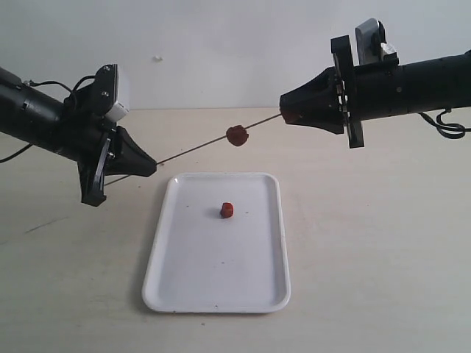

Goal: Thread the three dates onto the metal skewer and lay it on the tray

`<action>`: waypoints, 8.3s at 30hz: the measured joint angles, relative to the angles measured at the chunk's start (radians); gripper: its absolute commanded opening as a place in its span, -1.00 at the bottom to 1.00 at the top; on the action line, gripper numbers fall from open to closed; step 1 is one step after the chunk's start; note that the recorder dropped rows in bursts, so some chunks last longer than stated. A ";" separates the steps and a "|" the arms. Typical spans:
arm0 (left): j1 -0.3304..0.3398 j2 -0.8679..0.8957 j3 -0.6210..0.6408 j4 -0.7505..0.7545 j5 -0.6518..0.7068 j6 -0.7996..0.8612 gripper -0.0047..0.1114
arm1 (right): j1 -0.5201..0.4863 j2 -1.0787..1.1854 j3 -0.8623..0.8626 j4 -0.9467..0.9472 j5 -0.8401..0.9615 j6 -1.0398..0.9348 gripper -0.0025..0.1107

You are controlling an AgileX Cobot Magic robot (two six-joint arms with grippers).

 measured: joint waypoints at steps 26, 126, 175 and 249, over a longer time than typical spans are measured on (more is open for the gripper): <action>0.000 0.032 0.000 -0.018 0.004 0.005 -0.92 | 0.000 0.000 0.000 0.000 0.000 0.000 -0.44; -0.038 0.032 0.000 -0.081 0.007 0.028 -0.92 | 0.057 0.000 0.000 -0.041 -0.006 -0.006 -0.44; -0.001 0.032 0.000 -0.071 -0.006 0.021 -0.92 | -0.146 -0.383 0.000 -0.645 -0.001 -0.017 0.08; 0.230 0.032 0.000 -0.133 0.051 0.006 -0.92 | 0.504 0.112 0.000 -0.874 -0.998 -0.074 -0.02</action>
